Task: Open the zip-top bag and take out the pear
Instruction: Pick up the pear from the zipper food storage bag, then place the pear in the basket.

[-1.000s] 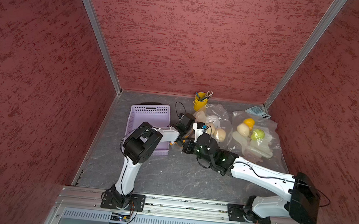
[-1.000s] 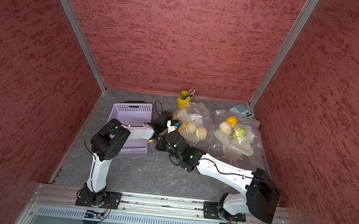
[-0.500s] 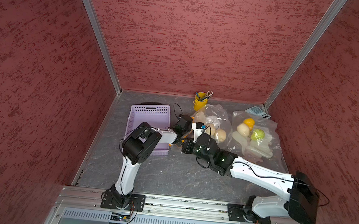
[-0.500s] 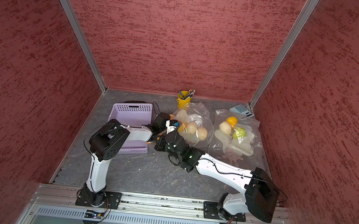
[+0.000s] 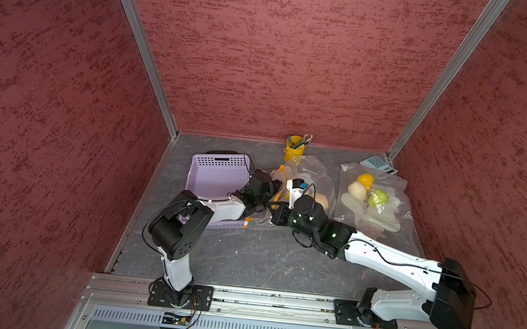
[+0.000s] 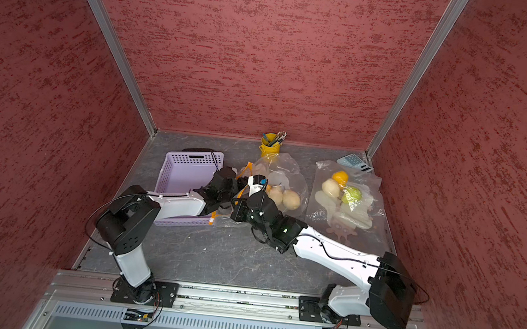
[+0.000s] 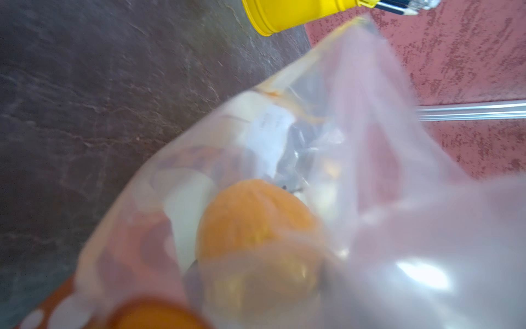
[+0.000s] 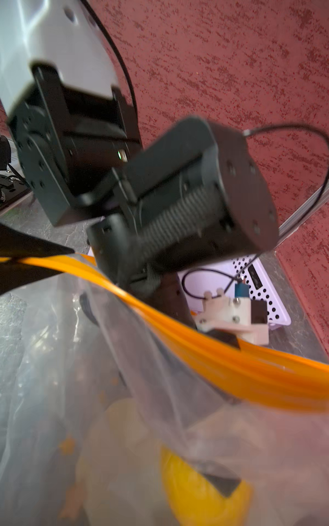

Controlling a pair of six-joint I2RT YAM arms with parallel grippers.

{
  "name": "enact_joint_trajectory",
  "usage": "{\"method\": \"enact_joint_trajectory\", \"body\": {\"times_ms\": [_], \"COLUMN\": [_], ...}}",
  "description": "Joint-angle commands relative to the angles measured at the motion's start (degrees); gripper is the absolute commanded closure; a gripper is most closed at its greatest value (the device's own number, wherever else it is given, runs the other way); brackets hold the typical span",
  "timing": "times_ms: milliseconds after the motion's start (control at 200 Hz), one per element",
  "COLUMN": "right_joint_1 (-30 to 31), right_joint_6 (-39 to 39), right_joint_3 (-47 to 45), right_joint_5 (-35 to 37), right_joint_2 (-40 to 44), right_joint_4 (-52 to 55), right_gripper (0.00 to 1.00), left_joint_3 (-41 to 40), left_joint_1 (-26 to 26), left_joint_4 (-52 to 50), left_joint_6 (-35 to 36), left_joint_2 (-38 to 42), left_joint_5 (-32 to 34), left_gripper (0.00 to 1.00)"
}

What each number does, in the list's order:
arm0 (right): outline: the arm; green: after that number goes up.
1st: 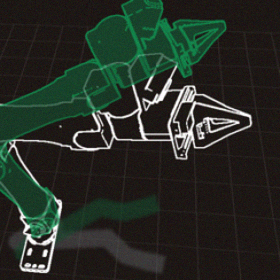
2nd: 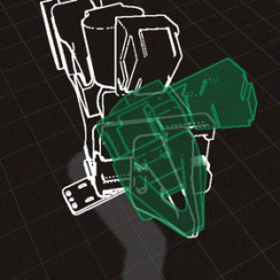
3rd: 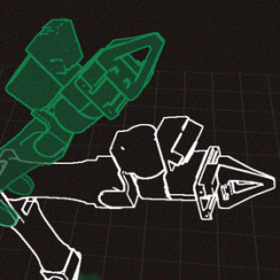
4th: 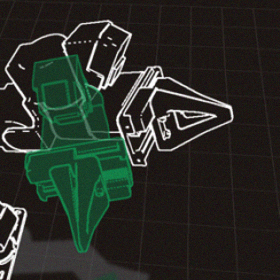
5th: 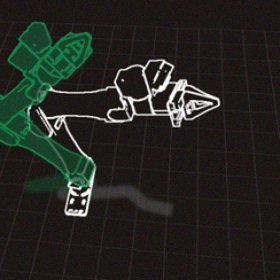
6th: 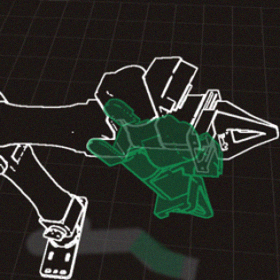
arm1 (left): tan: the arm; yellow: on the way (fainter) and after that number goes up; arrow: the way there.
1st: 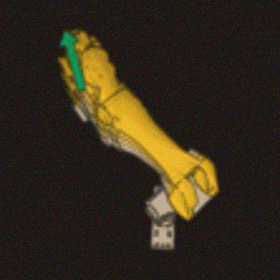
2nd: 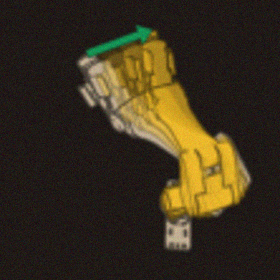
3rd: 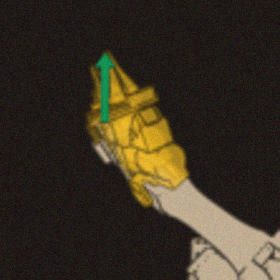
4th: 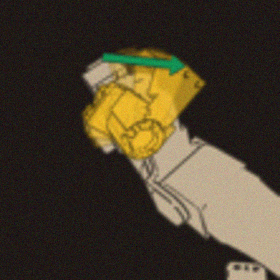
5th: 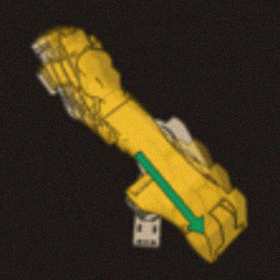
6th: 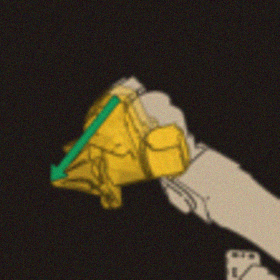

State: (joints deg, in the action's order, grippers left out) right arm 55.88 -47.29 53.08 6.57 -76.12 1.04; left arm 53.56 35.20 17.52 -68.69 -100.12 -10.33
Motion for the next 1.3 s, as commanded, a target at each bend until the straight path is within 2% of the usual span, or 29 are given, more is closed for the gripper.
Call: {"method": "enact_joint_trajectory", "body": {"times_ms": [0,311,481,621,801,932,1012,1067,1107,1217,1297], "right_joint_1": [-1.03,-1.52,-1.65,-1.69,-1.65,-1.73,-1.71,-1.68,-1.68,-1.72,-1.66], "right_joint_6": [0.77,2.31,2.68,2.58,2.99,3.46,3.78,4.28,4.44,4.42,4.56], "right_joint_3": [1.48,3.49,4.14,4.24,4.66,4.97,5.56,6.14,6.49,5.92,5.74], "right_joint_5": [2.12,7.3,7.68,8.15,7.43,6.87,6.44,6.19,6.32,6.24,6.15], "right_joint_2": [-0.79,0.0,-0.37,-0.57,-1.13,-1.08,-1.1,-0.95,-0.75,0.38,1.04], "right_joint_4": [2.22,7.8,9.02,9.24,9.05,8.81,9.3,9.94,10.51,10.82,11.63], "right_gripper": [1.0,1.0,1.0,1.0,1.0,1.0,1.0,1.0,1.0,1.0,1.0], "left_joint_3": [-2.65,-9.3,-12.83,-14.83,-14.39,-13.81,-13.49,-13.47,-13.44,-12.25,-10.76], "left_joint_1": [-0.72,-4.11,-6.68,-11.1,-21.23,-28.83,-30.65,-32.3,-32.82,-33.49,-32.36], "left_joint_4": [-3.97,-19.18,-27.54,-36.06,-46.46,-47.39,-44.47,-41.09,-38.52,-35.13,-35.67], "left_joint_6": [1.35,6.66,9.03,11.52,15.8,18.58,19.63,19.58,19.64,19.71,19.74], "left_joint_2": [4.82,20.76,30.81,40.51,52.35,50.23,46.4,43.25,41.37,36.89,37.53], "left_joint_5": [-1.1,-1.35,-2.11,-2.17,-2.89,-5.25,-2.98,-4.4,-5.17,-6.26,-6.66], "left_gripper": [0.41,0.41,0.4,0.4,0.38,0.38,0.37,0.35,0.31,0.11,0.03]}}
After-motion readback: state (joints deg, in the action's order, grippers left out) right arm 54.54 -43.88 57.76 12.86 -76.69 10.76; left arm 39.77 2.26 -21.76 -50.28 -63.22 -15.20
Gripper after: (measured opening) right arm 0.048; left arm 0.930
